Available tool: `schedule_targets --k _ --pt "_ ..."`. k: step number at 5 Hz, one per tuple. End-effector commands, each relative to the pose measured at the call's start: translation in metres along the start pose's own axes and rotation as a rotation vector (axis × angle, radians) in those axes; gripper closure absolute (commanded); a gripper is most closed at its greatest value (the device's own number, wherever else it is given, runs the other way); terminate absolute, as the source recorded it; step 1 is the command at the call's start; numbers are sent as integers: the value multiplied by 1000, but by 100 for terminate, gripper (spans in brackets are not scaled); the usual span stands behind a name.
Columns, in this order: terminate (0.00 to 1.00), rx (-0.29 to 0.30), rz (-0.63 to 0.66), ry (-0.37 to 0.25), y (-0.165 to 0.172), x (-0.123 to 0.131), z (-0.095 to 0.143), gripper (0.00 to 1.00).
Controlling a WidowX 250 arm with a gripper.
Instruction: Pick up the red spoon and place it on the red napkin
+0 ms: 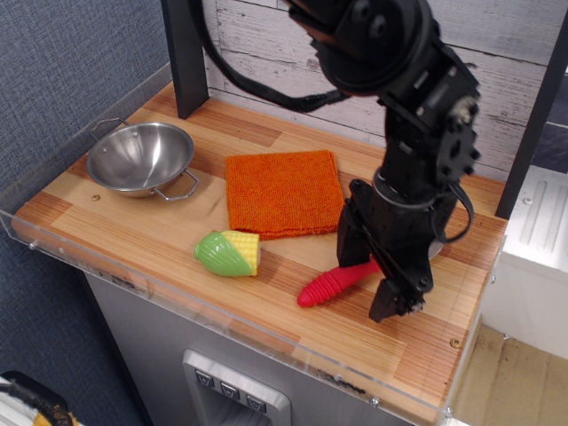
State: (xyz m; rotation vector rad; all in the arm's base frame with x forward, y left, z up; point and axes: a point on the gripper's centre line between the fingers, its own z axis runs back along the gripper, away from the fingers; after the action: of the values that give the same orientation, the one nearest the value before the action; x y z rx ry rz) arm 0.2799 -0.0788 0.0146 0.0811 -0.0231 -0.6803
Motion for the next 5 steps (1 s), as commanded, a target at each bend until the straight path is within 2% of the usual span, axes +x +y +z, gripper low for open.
schedule_targets --k 1,2,3,5 --pt "0 -36 49 -3 18 -18 -7 0" --pt "0 -58 8 21 8 -15 -18 0" --pt "0 -50 -11 12 5 -14 -18 100" --pt "0 -22 -52 23 3 -10 -12 100"
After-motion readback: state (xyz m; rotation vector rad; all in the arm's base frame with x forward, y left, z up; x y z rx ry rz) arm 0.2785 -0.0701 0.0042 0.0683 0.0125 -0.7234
